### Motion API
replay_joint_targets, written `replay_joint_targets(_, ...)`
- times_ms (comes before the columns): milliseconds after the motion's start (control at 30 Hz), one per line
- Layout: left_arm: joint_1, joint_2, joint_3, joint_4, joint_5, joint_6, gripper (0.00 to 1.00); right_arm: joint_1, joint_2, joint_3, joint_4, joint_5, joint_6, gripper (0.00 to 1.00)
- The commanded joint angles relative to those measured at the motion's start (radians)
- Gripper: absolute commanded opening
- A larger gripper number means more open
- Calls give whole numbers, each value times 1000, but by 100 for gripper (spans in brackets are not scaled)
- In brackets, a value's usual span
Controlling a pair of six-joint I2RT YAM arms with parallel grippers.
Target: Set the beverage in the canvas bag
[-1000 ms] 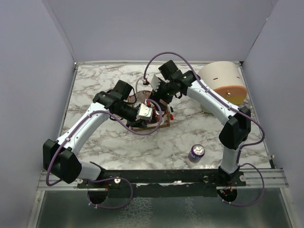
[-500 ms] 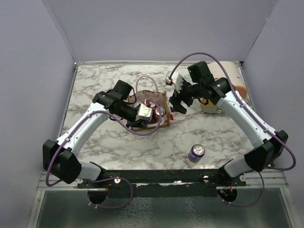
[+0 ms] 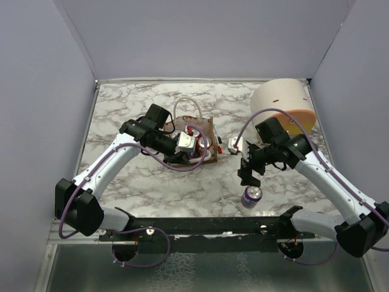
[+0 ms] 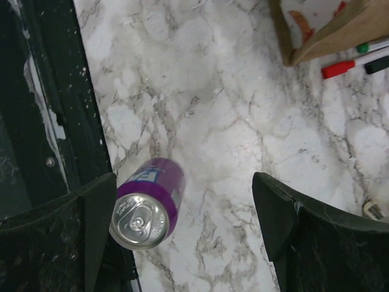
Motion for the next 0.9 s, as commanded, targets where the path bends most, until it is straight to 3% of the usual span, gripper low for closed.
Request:
replay_joint_targets(0, -4, -18, -14, 31, 58, -37, 0, -6, -97, -86, -56, -62, -52, 93)
replay_joint_targets(167, 0, -24, -11, 34, 42, -39, 0, -6, -147, -133, -116, -33, -70, 100)
replay_joint_targets(467, 1, -25, 13, 31, 42, -34, 0, -5, -173, -265, -55, 38, -85, 100)
replay_joint_targets(867, 1, -53, 1, 36, 24, -20, 0, -5, -113, -287, -39, 71, -90, 92)
